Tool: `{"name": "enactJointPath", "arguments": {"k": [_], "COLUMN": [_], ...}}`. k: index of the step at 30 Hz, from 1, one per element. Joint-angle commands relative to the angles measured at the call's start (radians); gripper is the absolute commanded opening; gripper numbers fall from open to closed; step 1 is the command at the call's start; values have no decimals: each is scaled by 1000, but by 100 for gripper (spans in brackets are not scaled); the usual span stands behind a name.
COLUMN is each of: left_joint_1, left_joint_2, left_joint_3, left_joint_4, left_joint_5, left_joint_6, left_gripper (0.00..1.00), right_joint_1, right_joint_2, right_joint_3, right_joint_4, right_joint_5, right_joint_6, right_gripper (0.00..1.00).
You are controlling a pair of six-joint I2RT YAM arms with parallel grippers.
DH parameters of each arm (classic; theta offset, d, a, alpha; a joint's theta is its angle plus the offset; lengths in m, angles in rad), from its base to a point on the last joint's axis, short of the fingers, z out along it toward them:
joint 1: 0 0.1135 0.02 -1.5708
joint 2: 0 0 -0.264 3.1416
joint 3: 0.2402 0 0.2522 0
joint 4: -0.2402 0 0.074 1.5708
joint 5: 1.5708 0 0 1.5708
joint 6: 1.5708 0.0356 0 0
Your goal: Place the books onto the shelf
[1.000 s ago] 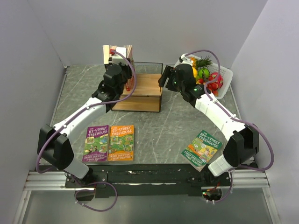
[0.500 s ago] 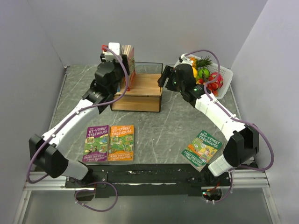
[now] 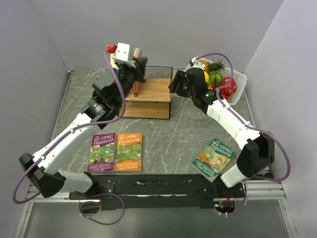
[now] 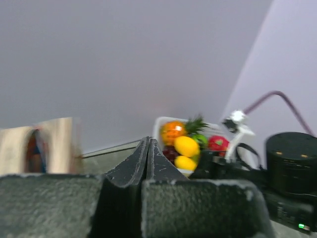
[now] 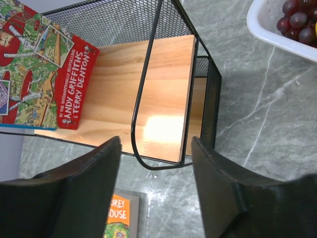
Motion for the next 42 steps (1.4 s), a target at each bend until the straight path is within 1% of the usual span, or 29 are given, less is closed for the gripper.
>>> {"name": "enactJointPath", "arguments": {"k": [1, 2, 3, 5, 6, 9, 12, 17, 19, 20, 21, 23, 31, 33, 37, 40, 42], "left_joint_1": [-31, -33, -31, -31, -33, -31, -22, 25, 41, 55, 64, 79, 104, 105, 107, 110, 115], "left_joint_2": [106, 124, 162, 202, 243, 323, 398, 480, 504, 512, 532, 550, 604, 610, 629, 649, 659], "left_joint_3": [25, 20, 19, 20, 25, 40, 72, 129, 131, 132, 137, 154, 163, 158, 167, 178, 181], "left_joint_4": [8, 9, 15, 22, 23, 44, 64, 60, 72, 84, 86, 83, 92, 95, 88, 68, 54], "left_joint_5": [39, 34, 30, -5, -21, -110, -179, -202, -202, -197, -194, -191, -144, -130, -125, -131, -140], "left_joint_6": [-50, -61, -62, -74, -79, -87, -100, -157, -182, -189, -197, -222, -259, -263, -271, -277, -282], "left_gripper": [1, 1, 1, 1, 1, 1, 1, 1, 1, 1, 1, 1, 1, 1, 1, 1, 1], "right_joint_1": [-3, -5, -5, -5, -6, -5, -5, -5, -6, -5, -5, -6, -5, -3, -3, -3, -3], "right_joint_2": [-30, -33, -32, -32, -32, -19, -4, 13, 11, 11, 8, 7, -4, -6, 43, 85, 119], "right_joint_3": [23, 21, 18, 13, 13, 18, 30, 46, 44, 42, 41, 33, -1, -5, 56, 88, 107], "right_joint_4": [26, 27, 26, 27, 26, 21, 12, 6, 12, 15, 24, 32, 99, 126, 98, 70, 43], "right_joint_5": [6, 8, 11, 15, 17, 12, 14, 17, 9, 3, -2, -17, -48, -54, -77, -87, -95], "right_joint_6": [0, -3, -5, -5, -5, -2, -2, 0, 8, 11, 17, 23, 48, 48, 37, 32, 31], "right_gripper": [58, 54, 47, 40, 33, 25, 22, 23, 26, 29, 36, 44, 46, 49, 52, 51, 46]}}
